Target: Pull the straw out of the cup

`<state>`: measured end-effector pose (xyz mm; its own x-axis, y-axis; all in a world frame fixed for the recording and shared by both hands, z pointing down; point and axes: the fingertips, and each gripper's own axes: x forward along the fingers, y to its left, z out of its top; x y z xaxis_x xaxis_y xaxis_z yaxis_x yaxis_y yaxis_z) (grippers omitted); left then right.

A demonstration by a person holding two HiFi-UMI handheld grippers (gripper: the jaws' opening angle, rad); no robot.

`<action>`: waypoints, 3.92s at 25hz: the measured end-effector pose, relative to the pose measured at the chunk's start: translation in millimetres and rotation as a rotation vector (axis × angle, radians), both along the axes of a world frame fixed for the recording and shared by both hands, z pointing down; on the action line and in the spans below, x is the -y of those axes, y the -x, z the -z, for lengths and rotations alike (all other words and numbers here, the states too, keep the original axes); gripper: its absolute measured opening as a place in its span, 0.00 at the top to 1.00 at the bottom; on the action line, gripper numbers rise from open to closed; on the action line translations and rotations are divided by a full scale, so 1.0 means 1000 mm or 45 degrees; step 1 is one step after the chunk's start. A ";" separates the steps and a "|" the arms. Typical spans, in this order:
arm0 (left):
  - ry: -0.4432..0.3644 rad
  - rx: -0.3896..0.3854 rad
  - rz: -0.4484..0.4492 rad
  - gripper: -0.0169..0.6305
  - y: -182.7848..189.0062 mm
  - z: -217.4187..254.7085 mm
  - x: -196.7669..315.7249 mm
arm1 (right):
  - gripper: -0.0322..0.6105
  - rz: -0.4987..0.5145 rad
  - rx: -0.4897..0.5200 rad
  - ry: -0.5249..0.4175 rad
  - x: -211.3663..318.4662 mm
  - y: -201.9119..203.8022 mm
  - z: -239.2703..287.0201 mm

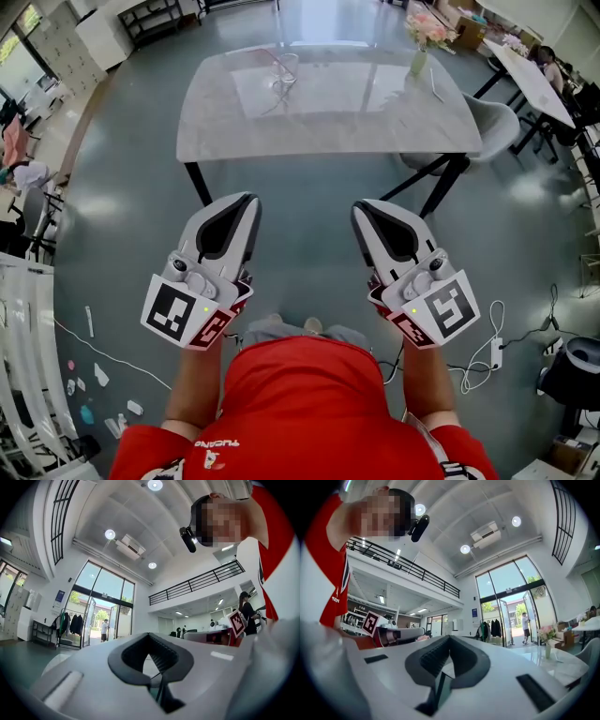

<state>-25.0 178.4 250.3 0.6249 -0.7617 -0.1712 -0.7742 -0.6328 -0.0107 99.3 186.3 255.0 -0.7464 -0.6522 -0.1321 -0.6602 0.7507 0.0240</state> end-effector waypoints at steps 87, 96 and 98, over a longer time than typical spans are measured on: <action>0.102 -0.026 0.140 0.97 0.056 -0.050 0.433 | 0.95 0.176 -0.045 0.088 0.438 0.069 -0.019; 0.237 0.007 0.210 0.97 0.058 -0.095 0.464 | 0.95 0.207 -0.067 0.141 0.462 0.066 -0.035; 0.275 -0.004 0.216 0.97 0.063 -0.106 0.471 | 0.95 0.190 -0.067 0.149 0.463 0.067 -0.036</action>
<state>-88.1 -292.8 355.9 0.4847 -0.8747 0.0050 -0.8693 -0.4811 0.1129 32.6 -276.8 291.2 -0.8399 -0.5423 -0.0202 -0.5414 0.8399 -0.0374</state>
